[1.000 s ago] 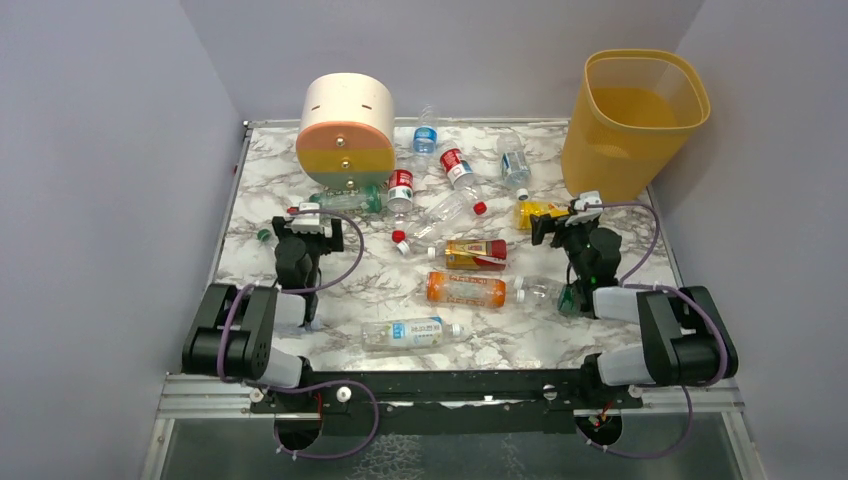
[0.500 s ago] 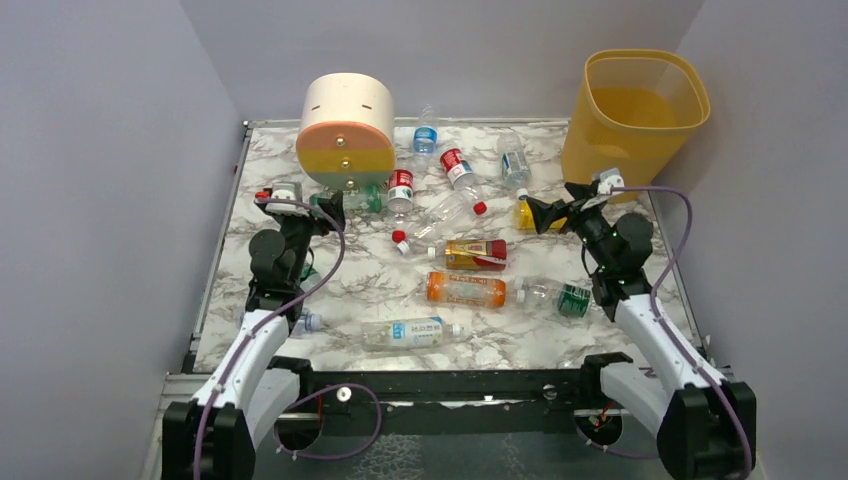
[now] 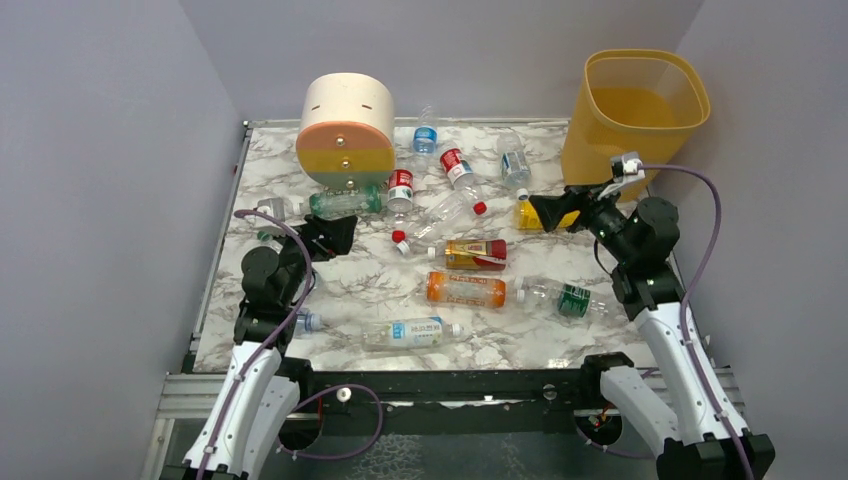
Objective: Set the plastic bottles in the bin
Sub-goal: Pick up the plastic bottle at the center of the board.
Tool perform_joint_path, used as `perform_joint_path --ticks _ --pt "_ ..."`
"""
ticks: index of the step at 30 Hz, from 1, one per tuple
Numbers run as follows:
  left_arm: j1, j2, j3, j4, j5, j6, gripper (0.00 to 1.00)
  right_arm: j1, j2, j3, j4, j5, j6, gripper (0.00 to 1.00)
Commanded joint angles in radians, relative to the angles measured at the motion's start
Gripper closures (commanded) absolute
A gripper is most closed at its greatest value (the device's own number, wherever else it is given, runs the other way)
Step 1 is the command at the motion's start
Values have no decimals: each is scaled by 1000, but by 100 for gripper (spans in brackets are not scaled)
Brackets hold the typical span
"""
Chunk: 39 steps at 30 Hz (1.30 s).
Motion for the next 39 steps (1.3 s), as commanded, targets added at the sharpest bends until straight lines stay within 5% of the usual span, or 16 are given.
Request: perform_joint_path --ticks 1,7,12,22,39 --pt "-2 12 34 -110 111 -148 1 1 72 149 -233 -4 29 1" --pt "-2 79 105 -140 264 -46 1 1 157 266 -380 111 69 1" --pt "-2 67 98 -32 359 -74 1 1 116 280 -516 418 253 1" --pt "1 247 31 261 583 -297 1 1 201 304 -575 199 209 1" --pt "1 219 41 238 727 -442 1 1 97 297 -766 33 126 1"
